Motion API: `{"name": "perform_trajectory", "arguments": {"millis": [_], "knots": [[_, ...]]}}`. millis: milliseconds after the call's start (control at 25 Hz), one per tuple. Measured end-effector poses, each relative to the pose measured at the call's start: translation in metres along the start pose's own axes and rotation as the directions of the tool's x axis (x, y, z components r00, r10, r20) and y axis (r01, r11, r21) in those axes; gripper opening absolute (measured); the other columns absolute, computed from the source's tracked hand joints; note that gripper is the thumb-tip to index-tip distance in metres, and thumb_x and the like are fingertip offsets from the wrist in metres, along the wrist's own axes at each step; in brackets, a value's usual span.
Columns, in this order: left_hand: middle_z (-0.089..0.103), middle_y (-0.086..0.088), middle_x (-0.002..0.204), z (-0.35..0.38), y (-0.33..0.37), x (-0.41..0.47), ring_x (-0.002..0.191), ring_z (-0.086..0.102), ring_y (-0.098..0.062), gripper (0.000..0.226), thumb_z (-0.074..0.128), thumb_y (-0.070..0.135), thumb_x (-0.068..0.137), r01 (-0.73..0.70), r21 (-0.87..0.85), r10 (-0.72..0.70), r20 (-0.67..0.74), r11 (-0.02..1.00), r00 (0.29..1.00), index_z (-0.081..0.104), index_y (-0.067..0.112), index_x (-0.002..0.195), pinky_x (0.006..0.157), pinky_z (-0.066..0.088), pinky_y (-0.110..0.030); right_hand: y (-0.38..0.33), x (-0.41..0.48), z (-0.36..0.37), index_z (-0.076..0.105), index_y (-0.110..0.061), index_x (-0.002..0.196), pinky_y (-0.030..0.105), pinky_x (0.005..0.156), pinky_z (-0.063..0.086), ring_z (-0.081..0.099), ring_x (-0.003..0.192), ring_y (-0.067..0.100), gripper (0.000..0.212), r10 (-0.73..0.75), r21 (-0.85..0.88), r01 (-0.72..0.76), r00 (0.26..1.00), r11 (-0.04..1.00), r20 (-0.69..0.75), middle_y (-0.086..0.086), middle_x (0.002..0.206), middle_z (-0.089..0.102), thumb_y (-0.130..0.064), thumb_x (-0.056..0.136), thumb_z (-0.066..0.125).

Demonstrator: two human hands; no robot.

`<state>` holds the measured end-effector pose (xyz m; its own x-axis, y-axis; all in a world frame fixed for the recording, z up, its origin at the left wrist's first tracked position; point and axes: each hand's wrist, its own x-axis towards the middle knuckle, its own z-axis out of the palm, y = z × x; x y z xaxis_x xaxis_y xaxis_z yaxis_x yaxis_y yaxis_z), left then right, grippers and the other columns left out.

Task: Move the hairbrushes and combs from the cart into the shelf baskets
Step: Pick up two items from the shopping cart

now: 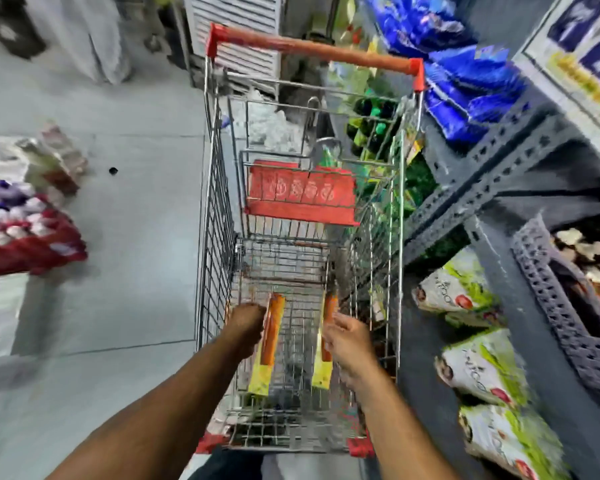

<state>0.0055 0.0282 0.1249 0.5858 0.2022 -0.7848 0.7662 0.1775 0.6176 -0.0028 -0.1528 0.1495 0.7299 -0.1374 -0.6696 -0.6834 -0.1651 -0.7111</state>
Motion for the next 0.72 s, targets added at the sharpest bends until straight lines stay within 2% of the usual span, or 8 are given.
{"name": "perform_trajectory", "arguments": {"millis": [120,200,280,320,400,480,600,720], "knots": [[0.061,-0.022,0.077,0.011,-0.014,0.037,0.065,0.055,-0.026,0.015,0.049,0.003,0.09,-0.005,0.11,0.015,-0.093,0.994,0.996,0.062,0.002,0.083,0.051,0.041,-0.025,0.016,0.037,0.013,0.057,-0.006,0.115,0.022,0.054,0.038,0.05,0.063,0.011,0.033,0.082,-0.1,-0.086,0.996,0.991,-0.046,0.013,0.094,0.059,-0.001,0.082,0.059],[0.067,-0.032,0.108,0.023,-0.032,0.066,0.082,0.065,-0.036,0.034,0.055,0.008,0.088,0.034,0.246,0.002,-0.147,0.969,0.989,0.06,-0.004,0.119,0.062,0.044,-0.023,0.032,0.064,0.021,0.059,-0.015,0.089,0.024,0.05,0.034,0.046,0.057,0.013,0.016,0.128,-0.19,-0.145,0.987,0.971,-0.099,0.009,0.08,0.056,-0.003,0.078,0.063],[0.065,-0.027,0.122,0.029,-0.051,0.089,0.105,0.065,-0.039,0.04,0.057,0.018,0.089,0.05,0.455,0.033,-0.172,0.889,0.985,0.058,-0.001,0.124,0.077,0.046,-0.028,0.05,0.09,0.025,0.062,-0.015,0.075,0.026,0.056,0.038,0.054,0.063,0.02,0.007,0.155,-0.288,-0.193,0.976,0.938,-0.15,0.007,0.07,0.059,-0.009,0.075,0.066],[0.065,-0.028,0.122,0.03,-0.061,0.1,0.109,0.063,-0.041,0.04,0.056,0.024,0.09,0.056,0.557,0.045,-0.165,0.829,0.985,0.06,-0.002,0.12,0.083,0.048,-0.034,0.06,0.099,0.026,0.065,-0.012,0.076,0.029,0.06,0.042,0.059,0.068,0.024,0.003,0.17,-0.341,-0.22,0.971,0.914,-0.17,0.009,0.07,0.062,-0.013,0.075,0.067],[0.064,-0.033,0.118,0.032,-0.079,0.117,0.111,0.06,-0.045,0.044,0.05,0.032,0.093,0.058,0.726,0.063,-0.139,0.685,0.988,0.06,-0.007,0.11,0.09,0.047,-0.043,0.079,0.115,0.028,0.066,-0.008,0.098,0.035,0.068,0.05,0.066,0.084,0.032,0.025,0.19,-0.48,-0.268,0.96,0.835,-0.206,0.016,0.089,0.069,-0.016,0.074,0.066],[0.063,-0.033,0.116,0.032,-0.099,0.129,0.11,0.059,-0.047,0.043,0.051,0.031,0.093,0.075,0.796,0.051,-0.133,0.601,0.99,0.058,-0.008,0.109,0.09,0.046,-0.045,0.098,0.124,0.031,0.055,-0.009,0.117,0.037,0.076,0.051,0.063,0.097,0.038,0.042,0.14,-0.639,-0.248,0.967,0.728,-0.215,0.02,0.109,0.064,-0.013,0.076,0.062],[0.057,-0.024,0.116,0.034,-0.112,0.13,0.103,0.058,-0.041,0.046,0.066,0.027,0.082,0.108,0.764,0.009,-0.147,0.636,0.989,0.051,0.0,0.115,0.077,0.047,-0.042,0.118,0.128,0.032,0.042,-0.008,0.127,0.038,0.075,0.053,0.061,0.095,0.038,0.048,0.076,-0.78,-0.186,0.982,0.598,-0.176,0.02,0.113,0.058,-0.017,0.083,0.06],[0.053,-0.016,0.108,0.035,-0.119,0.132,0.093,0.056,-0.031,0.048,0.074,0.016,0.074,0.145,0.745,-0.027,-0.168,0.651,0.985,0.049,0.005,0.113,0.064,0.043,-0.035,0.13,0.133,0.035,0.036,-0.009,0.129,0.046,0.076,0.054,0.06,0.097,0.038,0.044,0.074,-0.802,-0.233,0.97,0.55,-0.231,0.02,0.114,0.058,-0.018,0.089,0.052]]}}
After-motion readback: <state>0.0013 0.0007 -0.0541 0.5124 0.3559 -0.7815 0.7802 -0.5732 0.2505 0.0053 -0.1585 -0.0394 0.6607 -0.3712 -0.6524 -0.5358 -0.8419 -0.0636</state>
